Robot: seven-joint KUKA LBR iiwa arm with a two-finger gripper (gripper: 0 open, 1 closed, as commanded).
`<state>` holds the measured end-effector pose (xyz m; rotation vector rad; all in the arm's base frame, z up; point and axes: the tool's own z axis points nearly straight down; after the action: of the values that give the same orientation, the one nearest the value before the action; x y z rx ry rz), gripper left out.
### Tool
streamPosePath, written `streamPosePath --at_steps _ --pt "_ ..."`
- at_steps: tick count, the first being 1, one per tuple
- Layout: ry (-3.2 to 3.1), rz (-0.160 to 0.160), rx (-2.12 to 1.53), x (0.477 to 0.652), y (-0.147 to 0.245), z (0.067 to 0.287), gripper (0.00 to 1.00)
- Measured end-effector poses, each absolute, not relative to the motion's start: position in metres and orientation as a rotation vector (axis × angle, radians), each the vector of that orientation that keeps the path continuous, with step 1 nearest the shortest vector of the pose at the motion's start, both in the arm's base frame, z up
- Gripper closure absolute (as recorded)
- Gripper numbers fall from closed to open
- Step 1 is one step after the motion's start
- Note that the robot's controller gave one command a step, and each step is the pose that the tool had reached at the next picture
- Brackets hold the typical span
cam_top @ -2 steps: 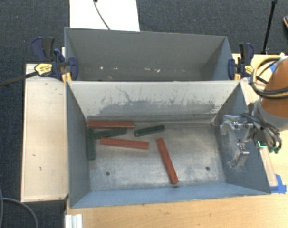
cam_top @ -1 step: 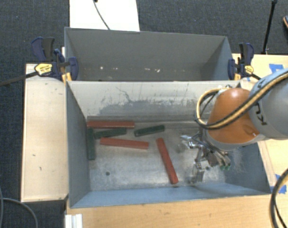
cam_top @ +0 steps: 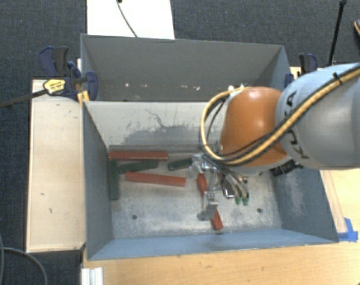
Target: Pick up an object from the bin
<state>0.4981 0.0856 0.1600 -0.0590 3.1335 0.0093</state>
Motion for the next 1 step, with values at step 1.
streamPosePath --at_steps 1 --pt "3.135 0.002 0.14 0.569 0.0923 0.0695 0.0"
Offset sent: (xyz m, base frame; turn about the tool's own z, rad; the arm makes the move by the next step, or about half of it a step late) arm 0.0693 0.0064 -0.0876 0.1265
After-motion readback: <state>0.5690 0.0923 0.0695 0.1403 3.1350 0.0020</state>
